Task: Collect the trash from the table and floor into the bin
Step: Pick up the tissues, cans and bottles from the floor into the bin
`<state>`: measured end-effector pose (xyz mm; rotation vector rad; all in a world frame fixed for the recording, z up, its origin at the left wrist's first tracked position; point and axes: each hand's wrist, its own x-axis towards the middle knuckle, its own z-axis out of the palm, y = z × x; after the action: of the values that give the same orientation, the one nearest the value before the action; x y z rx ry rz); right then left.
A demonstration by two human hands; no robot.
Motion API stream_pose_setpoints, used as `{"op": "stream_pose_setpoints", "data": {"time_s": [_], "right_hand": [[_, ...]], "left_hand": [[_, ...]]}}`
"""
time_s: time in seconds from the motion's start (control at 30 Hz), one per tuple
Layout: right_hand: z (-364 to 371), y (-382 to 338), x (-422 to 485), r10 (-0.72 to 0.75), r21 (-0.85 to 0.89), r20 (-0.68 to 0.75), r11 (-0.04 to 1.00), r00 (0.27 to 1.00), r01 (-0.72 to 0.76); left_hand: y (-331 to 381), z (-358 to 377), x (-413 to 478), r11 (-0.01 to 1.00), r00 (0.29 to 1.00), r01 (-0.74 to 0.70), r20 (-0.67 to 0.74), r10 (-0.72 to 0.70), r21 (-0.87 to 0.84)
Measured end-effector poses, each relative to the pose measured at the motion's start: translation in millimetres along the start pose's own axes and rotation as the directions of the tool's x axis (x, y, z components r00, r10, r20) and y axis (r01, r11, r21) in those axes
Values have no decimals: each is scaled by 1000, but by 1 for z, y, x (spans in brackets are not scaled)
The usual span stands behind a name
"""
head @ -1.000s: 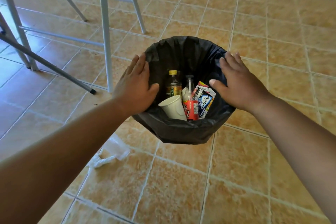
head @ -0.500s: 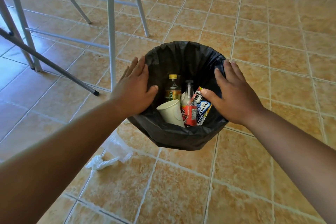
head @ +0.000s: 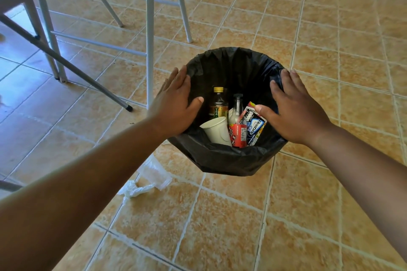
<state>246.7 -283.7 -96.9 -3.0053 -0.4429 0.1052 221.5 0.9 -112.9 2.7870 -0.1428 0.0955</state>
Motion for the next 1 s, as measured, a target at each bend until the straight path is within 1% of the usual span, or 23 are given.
{"op": "stream_pose_setpoints", "data": {"time_s": [0.07,0.1,0.17,0.2,0.23,0.27,0.3,0.33,0.37,0.4,0.43,0.47,0.5,0.53,0.63,0.67,0.73,0.8,0.87,0.93,0.97,1.0], "right_hand": [[0,0,0,-1,0,-4,1000,1000,1],[0,0,0,-1,2,-8,1000,1000,1],[1,1,0,0,9,-15,1000,1000,0],[1,1,0,1,16,-16,1000,1000,-1],[1,1,-1,2,24,-17,1000,1000,-1],[2,1,0,2,31,-17,1000,1000,-2],[2,1,0,4,36,-18,999,1000,-3],[3,1,0,5,39,-17,999,1000,-4],[3,2,1,6,43,-18,999,1000,-6],[3,2,1,8,48,-20,999,1000,-7],[3,2,1,9,55,-22,998,1000,-8],[3,2,0,10,61,-26,998,1000,-8],[4,2,0,10,66,-31,998,999,-7],[4,2,0,8,70,-36,998,999,-5],[4,3,0,5,75,-43,997,999,-2],[4,3,0,6,80,-44,997,999,-3],[5,3,0,10,94,-45,996,999,-5],[5,2,0,10,112,-53,994,999,-4],[4,2,0,10,129,-61,992,998,-2],[4,2,0,12,138,-63,990,998,-3],[4,2,0,14,141,-63,990,998,-5],[4,2,0,14,141,-64,990,998,-4]], "left_hand": [[-1,-1,-3,995,996,-2,-85,-7,-104],[-2,-1,-5,987,985,-9,-171,-19,-158],[-12,-1,-10,974,932,-44,-361,-41,-222],[-20,1,-12,967,901,-49,-429,-65,-249],[-30,5,-12,958,880,-23,-460,-117,-287],[-41,9,-12,944,867,28,-462,-187,-330],[-54,16,-12,928,861,102,-435,-262,-357],[-69,23,-12,914,865,198,-376,-333,-354],[-86,31,-13,896,876,314,-269,-400,-314],[-104,39,-15,880,884,431,-103,-456,-202],[-119,47,-20,872,871,489,69,-487,-17],[-132,53,-29,864,844,475,191,-501,168],[-142,58,-39,848,818,441,257,-515,295],[-146,61,-49,835,789,433,307,-533,339],[-149,65,-71,842,692,435,479,-540,320],[-148,64,-75,844,667,438,517,-537,310],[-145,63,-75,838,654,499,538,-531,221],[-143,62,-73,794,647,604,537,-541,73],[-141,54,-65,753,663,657,508,-550,-43],[-138,41,-51,722,703,678,408,-582,-140],[-136,32,-42,722,731,671,314,-606,-170],[-132,22,-33,733,759,651,185,-624,-199]]}}
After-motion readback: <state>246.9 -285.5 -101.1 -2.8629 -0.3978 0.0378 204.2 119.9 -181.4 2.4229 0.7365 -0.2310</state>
